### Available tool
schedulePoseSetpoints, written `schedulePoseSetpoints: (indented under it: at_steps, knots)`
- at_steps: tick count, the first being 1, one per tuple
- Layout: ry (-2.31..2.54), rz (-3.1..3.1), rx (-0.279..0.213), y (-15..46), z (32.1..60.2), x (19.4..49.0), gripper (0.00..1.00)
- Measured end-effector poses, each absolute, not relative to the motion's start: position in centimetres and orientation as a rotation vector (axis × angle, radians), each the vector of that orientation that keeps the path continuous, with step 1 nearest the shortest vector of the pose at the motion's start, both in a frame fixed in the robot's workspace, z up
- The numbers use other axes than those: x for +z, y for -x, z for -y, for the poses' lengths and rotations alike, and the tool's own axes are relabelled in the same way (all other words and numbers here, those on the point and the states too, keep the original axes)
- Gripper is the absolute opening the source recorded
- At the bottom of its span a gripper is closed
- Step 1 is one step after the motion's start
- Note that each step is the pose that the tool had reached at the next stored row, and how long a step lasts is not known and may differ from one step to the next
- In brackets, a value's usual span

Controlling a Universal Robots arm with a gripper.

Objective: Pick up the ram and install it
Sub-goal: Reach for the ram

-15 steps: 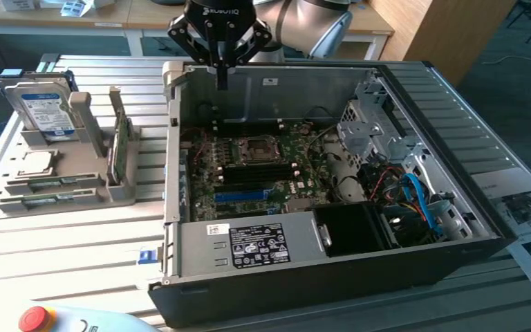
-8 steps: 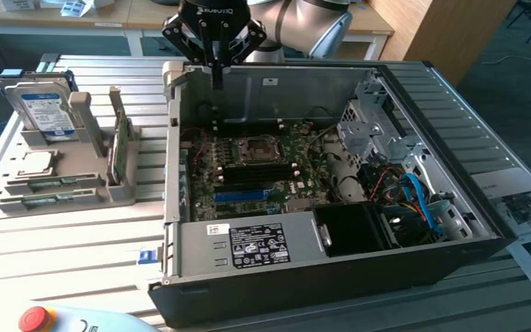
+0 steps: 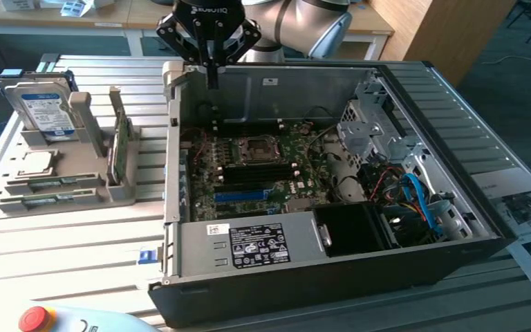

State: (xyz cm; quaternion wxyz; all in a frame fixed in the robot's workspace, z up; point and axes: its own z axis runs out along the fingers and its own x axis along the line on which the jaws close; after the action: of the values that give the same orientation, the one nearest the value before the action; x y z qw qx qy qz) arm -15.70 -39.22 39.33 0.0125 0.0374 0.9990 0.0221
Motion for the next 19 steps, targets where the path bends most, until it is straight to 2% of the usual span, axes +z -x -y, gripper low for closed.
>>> schedulePoseSetpoints:
  at_steps: [19]
  knots:
    - [-0.117, -3.114, 0.069, 17.3, 38.7, 39.3, 0.10]
